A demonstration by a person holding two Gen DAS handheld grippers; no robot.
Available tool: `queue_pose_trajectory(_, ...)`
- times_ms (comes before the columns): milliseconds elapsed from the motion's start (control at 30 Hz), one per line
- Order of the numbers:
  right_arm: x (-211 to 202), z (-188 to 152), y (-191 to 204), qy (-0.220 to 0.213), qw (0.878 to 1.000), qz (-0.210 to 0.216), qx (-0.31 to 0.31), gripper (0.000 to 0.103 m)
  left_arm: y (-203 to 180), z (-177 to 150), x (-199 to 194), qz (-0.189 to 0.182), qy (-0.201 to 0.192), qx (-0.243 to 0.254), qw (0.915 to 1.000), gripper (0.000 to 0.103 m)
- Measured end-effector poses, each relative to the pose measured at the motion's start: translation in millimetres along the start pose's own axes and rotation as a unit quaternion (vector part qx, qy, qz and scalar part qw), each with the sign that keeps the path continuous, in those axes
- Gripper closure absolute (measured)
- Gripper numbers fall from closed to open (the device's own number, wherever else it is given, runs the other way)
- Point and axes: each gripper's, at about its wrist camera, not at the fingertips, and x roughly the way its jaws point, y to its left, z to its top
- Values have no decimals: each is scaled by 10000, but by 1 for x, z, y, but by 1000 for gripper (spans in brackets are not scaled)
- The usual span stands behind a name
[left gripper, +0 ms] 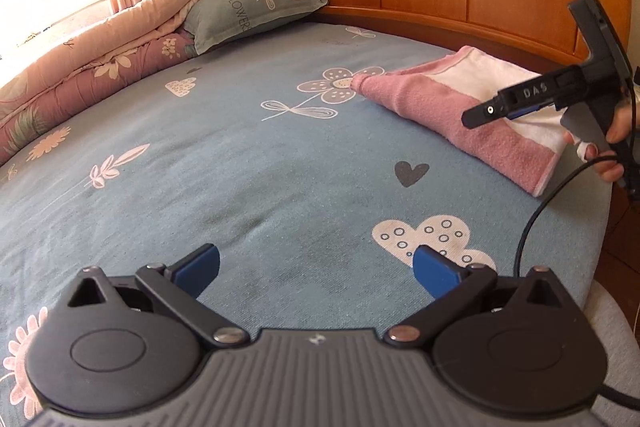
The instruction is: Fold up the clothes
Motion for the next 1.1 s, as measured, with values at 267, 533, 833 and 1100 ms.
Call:
queue_pose_trajectory(267,-47,-39,35,792,9918,-1001,-94,0,-2,-4,-16,-196,-74,-204,9996,1)
queue_pose_trajectory(533,-98,-90,55,1125,9805,-1581,323,0,-19,-3,-31,-477,-111,-82,9988,1)
queue_pose_trajectory(833,-138,-106,88,891,9802,-1759,174,0,-40,-6,-43,-855,87,-121,9962,1)
queue_pose_trajectory(1100,-167,-96,104,464,9849,-1664,115,0,-44,11,-57,-471,251,-199,9984,1)
